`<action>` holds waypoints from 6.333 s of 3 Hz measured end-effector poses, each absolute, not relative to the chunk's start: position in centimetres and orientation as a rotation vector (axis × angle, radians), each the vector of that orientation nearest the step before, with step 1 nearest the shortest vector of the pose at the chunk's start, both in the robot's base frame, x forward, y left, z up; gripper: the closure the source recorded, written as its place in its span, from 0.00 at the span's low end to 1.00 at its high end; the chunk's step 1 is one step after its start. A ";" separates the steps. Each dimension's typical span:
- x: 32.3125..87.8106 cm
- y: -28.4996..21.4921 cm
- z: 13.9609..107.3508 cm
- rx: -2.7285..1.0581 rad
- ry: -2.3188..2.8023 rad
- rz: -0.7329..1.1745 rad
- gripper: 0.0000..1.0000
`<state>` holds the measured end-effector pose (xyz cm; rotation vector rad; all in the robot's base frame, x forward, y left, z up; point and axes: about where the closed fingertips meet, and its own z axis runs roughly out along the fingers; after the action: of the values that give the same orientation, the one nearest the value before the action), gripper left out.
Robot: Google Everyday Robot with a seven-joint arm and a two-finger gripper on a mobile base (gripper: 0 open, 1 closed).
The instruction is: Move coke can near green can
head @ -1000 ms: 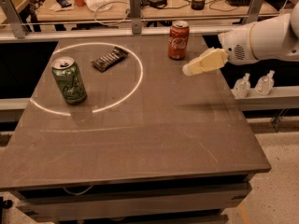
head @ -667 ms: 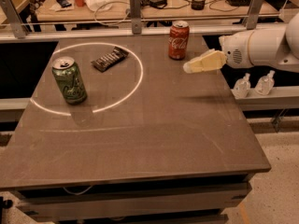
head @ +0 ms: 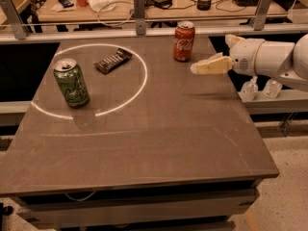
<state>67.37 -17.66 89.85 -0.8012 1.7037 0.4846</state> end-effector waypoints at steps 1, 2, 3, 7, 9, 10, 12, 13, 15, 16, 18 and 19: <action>67.4 -17.6 89.8 -0.801 1.704 0.485 0.00; 68.3 -17.3 89.4 -0.761 1.697 0.458 0.00; 70.3 -16.4 89.3 -0.691 1.676 0.425 0.00; 77.0 -12.2 86.9 -0.665 1.693 0.500 0.00; 79.4 -12.3 86.1 -0.713 1.638 0.508 0.17; 79.8 -12.2 86.1 -0.726 1.612 0.518 0.40; 77.8 -11.2 88.7 -0.775 1.595 0.624 0.87; 73.5 -8.8 90.6 -0.818 1.567 0.776 1.00; 67.7 -4.4 91.0 -0.860 1.529 0.968 1.00; 66.5 -2.4 91.6 -0.921 1.500 1.014 1.00; 58.4 5.3 92.8 -1.160 1.406 1.139 1.00; 55.1 8.8 92.0 -1.249 1.354 1.153 1.00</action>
Offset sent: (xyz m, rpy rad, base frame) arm 0.0287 0.0042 -0.0134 0.0331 -0.0581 -0.1424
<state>55.10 8.83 91.97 -1.2493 1.3544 1.1527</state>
